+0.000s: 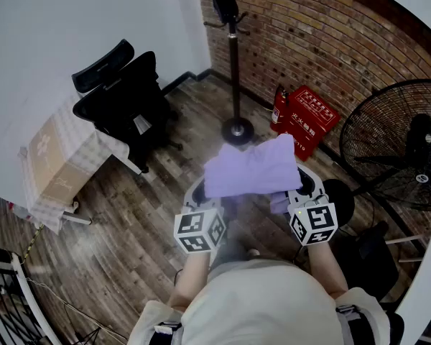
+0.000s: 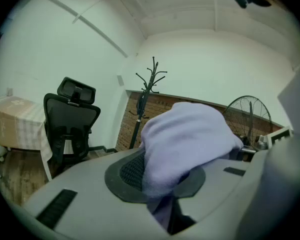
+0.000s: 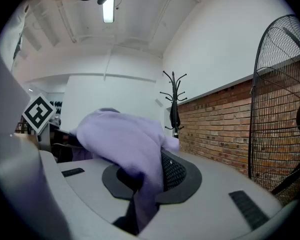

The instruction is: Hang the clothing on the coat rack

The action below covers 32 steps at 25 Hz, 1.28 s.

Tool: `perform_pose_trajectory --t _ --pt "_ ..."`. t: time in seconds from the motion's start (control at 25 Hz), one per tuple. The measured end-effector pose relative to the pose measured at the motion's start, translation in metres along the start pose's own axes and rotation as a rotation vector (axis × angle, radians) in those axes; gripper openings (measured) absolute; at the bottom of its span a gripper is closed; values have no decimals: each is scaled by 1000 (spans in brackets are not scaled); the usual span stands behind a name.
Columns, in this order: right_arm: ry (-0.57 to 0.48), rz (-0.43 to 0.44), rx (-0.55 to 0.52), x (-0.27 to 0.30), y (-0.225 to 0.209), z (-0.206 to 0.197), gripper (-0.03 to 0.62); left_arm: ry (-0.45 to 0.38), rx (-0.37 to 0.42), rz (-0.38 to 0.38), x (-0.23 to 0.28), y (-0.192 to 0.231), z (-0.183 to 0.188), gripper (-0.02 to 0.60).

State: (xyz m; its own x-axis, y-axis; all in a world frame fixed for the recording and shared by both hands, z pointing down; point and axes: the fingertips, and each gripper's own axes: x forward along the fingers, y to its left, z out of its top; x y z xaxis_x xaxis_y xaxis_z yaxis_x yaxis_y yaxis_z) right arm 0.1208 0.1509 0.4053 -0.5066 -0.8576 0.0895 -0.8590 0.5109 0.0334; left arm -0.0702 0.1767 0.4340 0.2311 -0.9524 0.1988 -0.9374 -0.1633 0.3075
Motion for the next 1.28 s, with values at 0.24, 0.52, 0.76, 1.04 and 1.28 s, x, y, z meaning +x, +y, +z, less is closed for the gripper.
perform_pose_trajectory --t 0.24,0.52,0.76,1.04,1.28 --pt "-21 17 2 -20 5 9 48 -22 -10 5 -21 -14 2 58" --pt "-43 45 -3 -29 9 13 48 -54 -8 25 -35 -19 6 58" --pt "-41 78 3 -34 7 12 48 -59 -19 38 -38 -25 1 58" --pt "-53 85 9 -30 1 12 48 -71 -27 33 -34 -30 4 58" --pt "-56 88 11 -13 -3 13 48 -69 -30 39 -20 -21 7 58"
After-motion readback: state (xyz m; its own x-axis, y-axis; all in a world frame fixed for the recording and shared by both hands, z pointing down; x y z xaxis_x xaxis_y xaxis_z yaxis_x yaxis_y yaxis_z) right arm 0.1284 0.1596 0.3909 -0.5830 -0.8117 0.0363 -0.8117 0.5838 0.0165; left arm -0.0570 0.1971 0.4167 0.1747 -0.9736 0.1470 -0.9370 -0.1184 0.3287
